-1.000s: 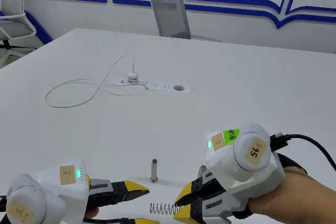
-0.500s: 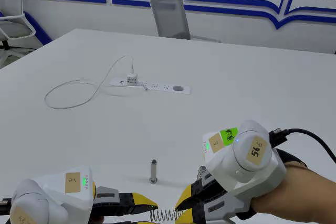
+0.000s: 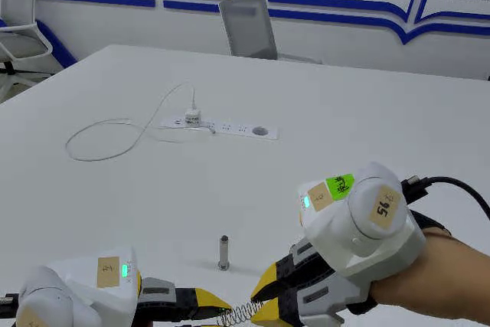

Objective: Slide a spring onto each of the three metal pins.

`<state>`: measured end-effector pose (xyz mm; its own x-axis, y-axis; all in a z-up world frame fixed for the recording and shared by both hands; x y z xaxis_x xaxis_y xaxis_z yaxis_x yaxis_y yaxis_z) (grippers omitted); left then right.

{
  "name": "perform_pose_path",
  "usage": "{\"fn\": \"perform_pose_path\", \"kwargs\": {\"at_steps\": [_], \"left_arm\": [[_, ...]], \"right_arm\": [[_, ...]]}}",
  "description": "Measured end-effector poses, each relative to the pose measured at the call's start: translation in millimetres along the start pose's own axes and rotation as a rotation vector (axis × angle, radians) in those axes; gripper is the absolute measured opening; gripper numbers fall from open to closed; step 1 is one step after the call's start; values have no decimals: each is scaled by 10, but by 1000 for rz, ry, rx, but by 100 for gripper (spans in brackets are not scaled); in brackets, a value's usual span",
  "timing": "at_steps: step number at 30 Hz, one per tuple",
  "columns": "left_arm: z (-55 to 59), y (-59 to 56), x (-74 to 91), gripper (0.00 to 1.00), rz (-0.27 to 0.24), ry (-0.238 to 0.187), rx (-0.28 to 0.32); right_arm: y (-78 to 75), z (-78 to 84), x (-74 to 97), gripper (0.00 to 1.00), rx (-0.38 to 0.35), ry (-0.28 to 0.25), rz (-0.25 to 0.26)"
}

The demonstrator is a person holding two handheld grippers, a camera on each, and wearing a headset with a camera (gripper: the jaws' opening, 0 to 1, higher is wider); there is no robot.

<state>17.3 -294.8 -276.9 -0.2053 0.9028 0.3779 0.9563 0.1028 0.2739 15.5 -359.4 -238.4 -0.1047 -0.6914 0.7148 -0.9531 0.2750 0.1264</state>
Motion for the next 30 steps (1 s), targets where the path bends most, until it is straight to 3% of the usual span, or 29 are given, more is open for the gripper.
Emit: {"fn": "perform_pose_path", "kwargs": {"at_steps": [14,21,30], "left_arm": [[-48,-1,-12,11,-7,-8,-4],[-69,8,-39,11,-14,-18,5],[-38,36,-35,11,-35,-38,58]], "right_arm": [[112,-279,-25,11,54,-63,8],[107,-315,-48,12,48,-86,13],[81,-335,-65,18,14,-116,25]]}}
Point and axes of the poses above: the centre of the closed fingertips' face, and the gripper's own axes: x roughly backward along the fingers, y roughly to its left, z roughly out of its underside, the point moved 4 cm from there along x, roughly backward along the fingers, and after that the axes turned 13 degrees about -x, right-handed, at the moved point
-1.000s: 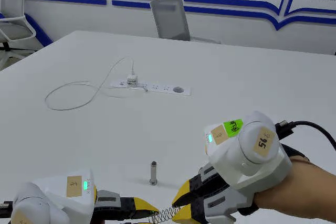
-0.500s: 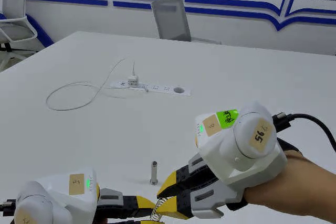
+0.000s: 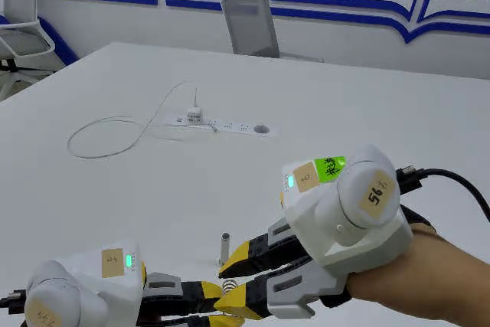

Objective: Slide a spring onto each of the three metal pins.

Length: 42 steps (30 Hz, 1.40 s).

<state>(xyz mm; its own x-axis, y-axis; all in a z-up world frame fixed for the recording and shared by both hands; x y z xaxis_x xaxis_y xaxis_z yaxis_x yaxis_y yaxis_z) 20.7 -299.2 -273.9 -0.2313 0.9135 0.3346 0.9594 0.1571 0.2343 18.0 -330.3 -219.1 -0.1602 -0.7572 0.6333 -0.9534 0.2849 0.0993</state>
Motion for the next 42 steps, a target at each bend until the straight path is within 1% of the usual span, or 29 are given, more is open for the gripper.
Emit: {"fn": "perform_pose_path", "kwargs": {"at_steps": [6,10,15,19,29,33,39,42], "left_arm": [[-12,46,33,10,-11,-7,2],[-23,65,38,11,-15,-9,-1],[-23,70,40,10,-13,-9,-3],[-18,69,46,10,-13,-7,-2],[-8,86,58,11,-16,3,-5],[-7,101,71,11,-24,5,-11],[-19,123,93,11,-43,-4,-11],[-12,132,100,12,-51,2,-8]], "right_arm": [[-43,44,-9,17,-25,-13,16],[-49,22,-13,14,-37,-40,20],[-63,13,-27,12,-48,-57,25],[-59,12,-36,12,-53,-66,27],[-73,19,-39,11,-92,-93,29],[-81,13,-37,11,-103,-104,32],[-93,-25,-39,11,-110,-118,32],[-96,-52,-44,11,-115,-126,30]]}}
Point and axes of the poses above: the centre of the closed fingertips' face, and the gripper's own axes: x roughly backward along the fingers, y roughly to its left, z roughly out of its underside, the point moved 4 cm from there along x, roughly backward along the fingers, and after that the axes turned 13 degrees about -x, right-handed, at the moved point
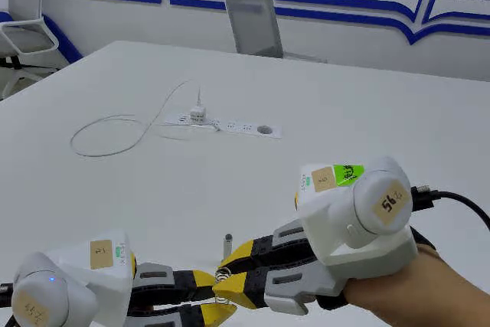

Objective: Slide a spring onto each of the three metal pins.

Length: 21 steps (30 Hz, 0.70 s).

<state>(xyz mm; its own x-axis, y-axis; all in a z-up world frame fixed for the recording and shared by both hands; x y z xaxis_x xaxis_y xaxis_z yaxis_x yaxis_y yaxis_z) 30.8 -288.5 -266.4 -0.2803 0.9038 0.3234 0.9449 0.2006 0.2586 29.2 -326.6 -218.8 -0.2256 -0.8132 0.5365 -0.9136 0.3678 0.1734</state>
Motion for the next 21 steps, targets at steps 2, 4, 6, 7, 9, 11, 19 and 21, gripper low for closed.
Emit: {"fn": "perform_pose_path", "kwargs": {"at_steps": [2,4,6,7,9,11,19,21], "left_arm": [[5,-1,4,14,-2,2,2],[13,3,11,16,-7,4,4],[27,12,20,18,-15,9,10],[32,17,24,19,-19,10,12],[48,29,34,22,-28,15,17],[63,43,45,24,-36,19,19],[96,109,90,33,-70,26,40],[103,115,96,34,-75,26,46]], "right_arm": [[0,-14,-1,11,3,-3,1],[-1,-26,-1,11,3,-7,2],[-11,-30,7,11,2,-9,6],[-18,-31,12,11,0,-10,8],[-37,-33,24,11,-3,-11,14],[-67,-43,39,11,-5,-17,23],[-206,-126,73,11,-18,-55,67],[-256,-151,76,11,-16,-69,89]]}}
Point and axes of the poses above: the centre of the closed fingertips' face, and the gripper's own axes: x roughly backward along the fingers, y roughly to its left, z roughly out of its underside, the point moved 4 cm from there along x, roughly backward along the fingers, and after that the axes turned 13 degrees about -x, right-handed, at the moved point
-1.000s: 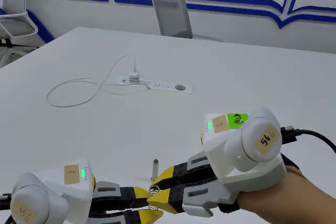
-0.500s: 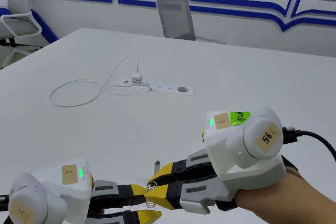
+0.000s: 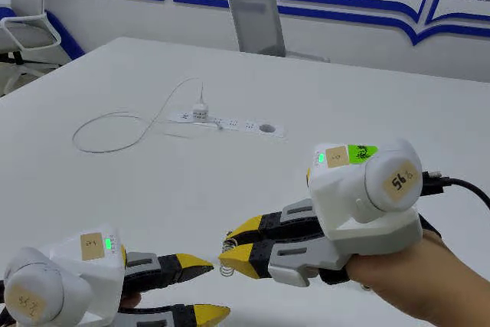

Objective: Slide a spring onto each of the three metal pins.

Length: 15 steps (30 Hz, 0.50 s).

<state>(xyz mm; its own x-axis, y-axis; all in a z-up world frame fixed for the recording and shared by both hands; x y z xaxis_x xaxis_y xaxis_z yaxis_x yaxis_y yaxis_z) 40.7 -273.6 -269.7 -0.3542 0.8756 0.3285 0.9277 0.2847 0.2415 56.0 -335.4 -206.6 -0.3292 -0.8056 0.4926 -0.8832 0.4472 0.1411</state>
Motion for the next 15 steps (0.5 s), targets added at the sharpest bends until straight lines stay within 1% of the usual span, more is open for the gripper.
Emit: {"fn": "perform_pose_path", "kwargs": {"at_steps": [1,5,7,10,13,14,15], "left_arm": [[2,1,3,35,-2,1,2],[18,12,12,37,-11,3,11],[20,12,14,38,-14,4,14],[26,12,19,39,-16,5,16],[35,21,27,40,-21,6,20],[38,24,30,40,-22,6,21],[41,24,32,40,-22,7,22]], "right_arm": [[-21,-10,-2,11,-2,-4,5],[-140,-77,-10,11,-17,-36,51],[-209,-98,-22,11,-21,-49,86],[-288,-116,-41,11,-37,-64,117],[-343,-129,-59,11,-56,-75,128],[-377,-126,-68,11,-58,-75,145],[-390,-122,-77,11,-59,-72,146]]}}
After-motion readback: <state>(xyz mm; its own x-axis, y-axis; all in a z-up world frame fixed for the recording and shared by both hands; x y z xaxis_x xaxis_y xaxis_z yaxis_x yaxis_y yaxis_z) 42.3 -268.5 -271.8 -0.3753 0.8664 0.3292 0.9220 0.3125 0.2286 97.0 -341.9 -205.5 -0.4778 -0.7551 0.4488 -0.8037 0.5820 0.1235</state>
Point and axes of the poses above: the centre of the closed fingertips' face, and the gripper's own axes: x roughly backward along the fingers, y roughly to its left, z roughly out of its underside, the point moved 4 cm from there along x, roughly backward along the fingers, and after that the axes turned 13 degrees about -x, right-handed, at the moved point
